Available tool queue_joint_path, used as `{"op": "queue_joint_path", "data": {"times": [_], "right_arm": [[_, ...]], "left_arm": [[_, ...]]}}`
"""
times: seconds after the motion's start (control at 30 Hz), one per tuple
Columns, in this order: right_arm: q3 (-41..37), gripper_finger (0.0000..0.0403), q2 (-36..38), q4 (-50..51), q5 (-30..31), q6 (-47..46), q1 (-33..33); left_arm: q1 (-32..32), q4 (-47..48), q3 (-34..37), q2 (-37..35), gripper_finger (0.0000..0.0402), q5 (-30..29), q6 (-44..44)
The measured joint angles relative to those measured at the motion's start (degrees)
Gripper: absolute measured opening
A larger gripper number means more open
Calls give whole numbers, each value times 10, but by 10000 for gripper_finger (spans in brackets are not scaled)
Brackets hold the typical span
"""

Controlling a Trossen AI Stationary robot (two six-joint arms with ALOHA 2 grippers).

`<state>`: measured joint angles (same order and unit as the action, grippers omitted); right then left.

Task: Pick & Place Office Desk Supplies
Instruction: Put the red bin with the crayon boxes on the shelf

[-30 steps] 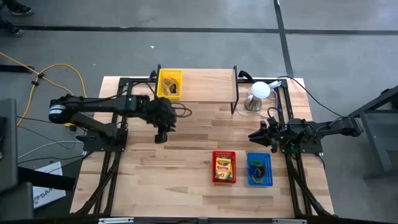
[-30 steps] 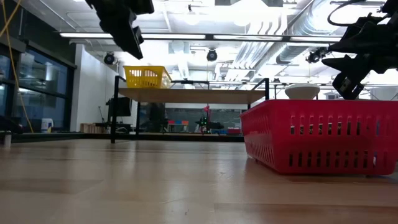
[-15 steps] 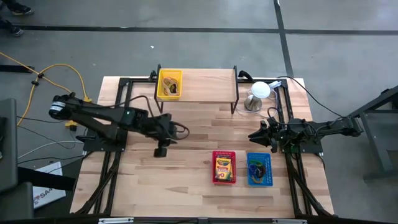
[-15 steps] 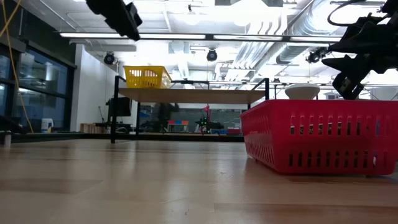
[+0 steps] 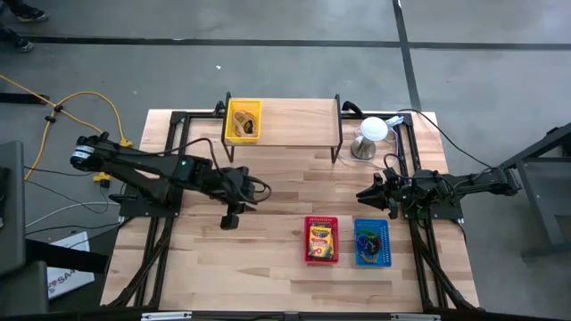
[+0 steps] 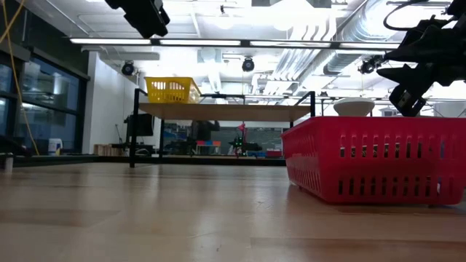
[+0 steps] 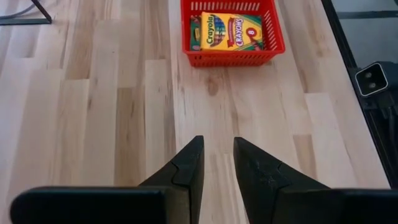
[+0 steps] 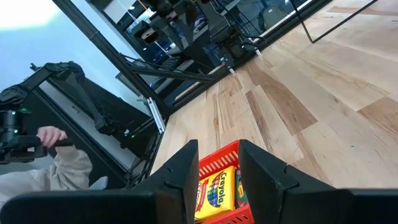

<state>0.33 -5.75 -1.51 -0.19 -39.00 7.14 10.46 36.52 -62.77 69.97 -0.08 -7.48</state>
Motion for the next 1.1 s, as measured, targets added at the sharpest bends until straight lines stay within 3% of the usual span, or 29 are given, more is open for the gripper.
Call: {"op": "queue_joint_path", "data": {"times": [0.47, 0.7, 1.1], "right_arm": [[0, 101, 0, -6, 1, -2, 0], [0, 101, 0, -4, 0, -73, 0], [0, 101, 0, -3, -3, -77, 0]], "left_arm": [[0, -8, 0, 0, 83, 2, -1], [0, -8, 0, 0, 83, 2, 0], [0, -8, 0, 0, 83, 2, 3]]}}
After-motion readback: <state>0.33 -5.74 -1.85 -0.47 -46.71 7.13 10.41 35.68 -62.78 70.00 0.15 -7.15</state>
